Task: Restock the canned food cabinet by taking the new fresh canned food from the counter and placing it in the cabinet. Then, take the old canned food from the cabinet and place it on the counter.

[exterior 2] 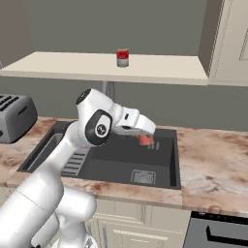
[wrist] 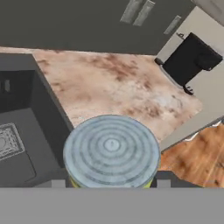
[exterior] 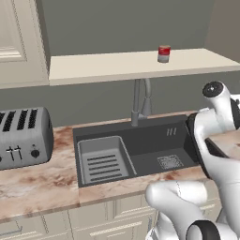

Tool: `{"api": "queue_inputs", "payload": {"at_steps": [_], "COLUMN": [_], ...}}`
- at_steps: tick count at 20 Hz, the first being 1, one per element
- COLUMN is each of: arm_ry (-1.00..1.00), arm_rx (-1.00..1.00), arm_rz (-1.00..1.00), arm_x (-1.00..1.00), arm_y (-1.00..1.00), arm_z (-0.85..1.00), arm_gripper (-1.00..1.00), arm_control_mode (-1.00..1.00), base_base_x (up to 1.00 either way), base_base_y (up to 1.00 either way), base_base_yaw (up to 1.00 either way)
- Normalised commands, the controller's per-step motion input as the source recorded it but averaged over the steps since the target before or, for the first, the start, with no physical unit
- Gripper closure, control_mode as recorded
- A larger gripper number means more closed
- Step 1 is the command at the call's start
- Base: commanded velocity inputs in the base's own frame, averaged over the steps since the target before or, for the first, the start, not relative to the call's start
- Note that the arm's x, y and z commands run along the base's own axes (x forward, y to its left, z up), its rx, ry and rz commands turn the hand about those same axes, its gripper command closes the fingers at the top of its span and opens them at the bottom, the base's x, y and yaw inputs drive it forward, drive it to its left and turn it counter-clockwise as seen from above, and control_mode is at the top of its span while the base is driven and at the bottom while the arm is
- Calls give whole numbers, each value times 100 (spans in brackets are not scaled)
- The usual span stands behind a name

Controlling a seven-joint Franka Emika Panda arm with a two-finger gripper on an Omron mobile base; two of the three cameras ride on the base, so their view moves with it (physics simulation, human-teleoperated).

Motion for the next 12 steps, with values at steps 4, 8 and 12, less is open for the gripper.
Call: {"api": "queue_inputs", "payload": {"at_steps": [4, 8, 12], "arm_ry": [13, 16, 8], "arm_rx": [0, 0, 0], "arm_rz": [-38, -33, -11], "arm_x": [32, 52, 95], "arm_y": [-100, -100, -100], "arm_z": [-79, -65, -26], "arm_gripper": [100, 100, 100], "arm_control_mode": [-100, -100, -100], "base_base_x": [0, 0, 0], "base_base_y": [0, 0, 0], "base_base_yaw": [0, 0, 0]}}
